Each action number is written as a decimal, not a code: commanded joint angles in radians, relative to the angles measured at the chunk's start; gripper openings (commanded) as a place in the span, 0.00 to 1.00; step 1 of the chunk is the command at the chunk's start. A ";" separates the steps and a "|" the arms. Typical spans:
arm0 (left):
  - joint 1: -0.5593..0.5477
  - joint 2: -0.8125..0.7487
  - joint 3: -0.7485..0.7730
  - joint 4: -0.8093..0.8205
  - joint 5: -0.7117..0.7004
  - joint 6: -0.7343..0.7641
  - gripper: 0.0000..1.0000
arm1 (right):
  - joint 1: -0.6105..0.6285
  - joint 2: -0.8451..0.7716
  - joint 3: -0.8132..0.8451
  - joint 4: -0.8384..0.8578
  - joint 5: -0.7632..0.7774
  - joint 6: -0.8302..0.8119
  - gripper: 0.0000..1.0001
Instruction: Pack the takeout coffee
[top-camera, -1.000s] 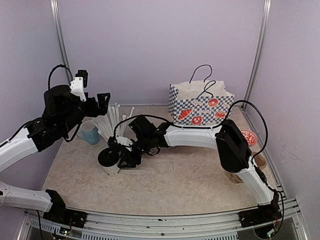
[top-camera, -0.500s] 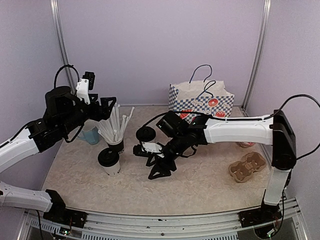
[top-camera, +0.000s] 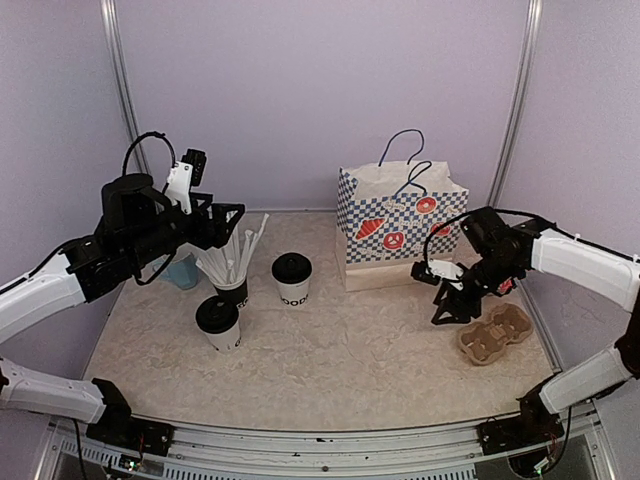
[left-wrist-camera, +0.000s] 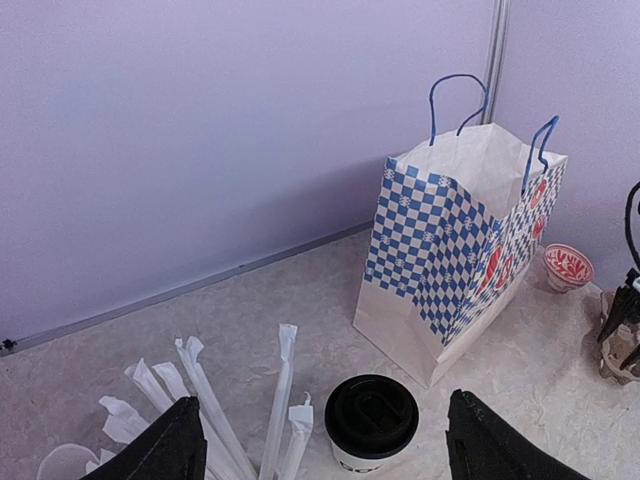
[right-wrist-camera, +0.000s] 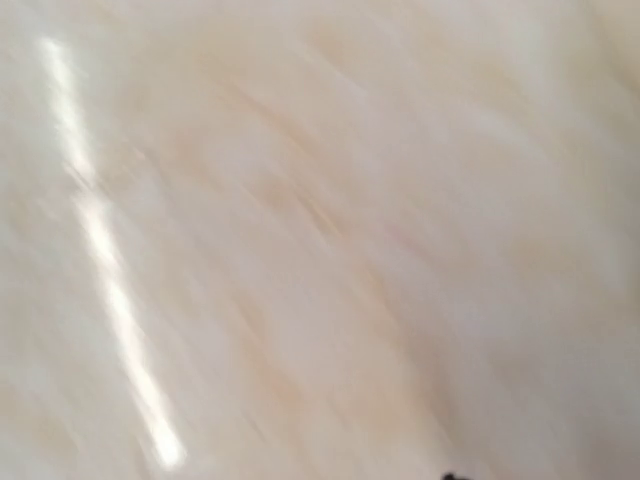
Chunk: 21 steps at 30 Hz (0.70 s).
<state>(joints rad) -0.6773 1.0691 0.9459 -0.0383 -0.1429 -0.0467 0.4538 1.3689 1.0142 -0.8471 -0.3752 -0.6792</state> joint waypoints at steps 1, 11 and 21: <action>0.008 0.025 0.035 -0.014 0.028 0.018 0.81 | -0.175 -0.150 -0.061 -0.146 0.062 -0.157 0.49; 0.007 0.052 0.044 -0.026 0.096 0.014 0.79 | -0.343 -0.248 -0.170 -0.221 0.223 -0.511 0.30; 0.001 0.047 0.038 -0.025 0.084 0.021 0.79 | -0.260 -0.073 -0.265 -0.008 0.202 -0.485 0.21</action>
<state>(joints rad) -0.6746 1.1164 0.9550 -0.0544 -0.0669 -0.0395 0.1448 1.2419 0.7696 -0.9684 -0.1684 -1.1679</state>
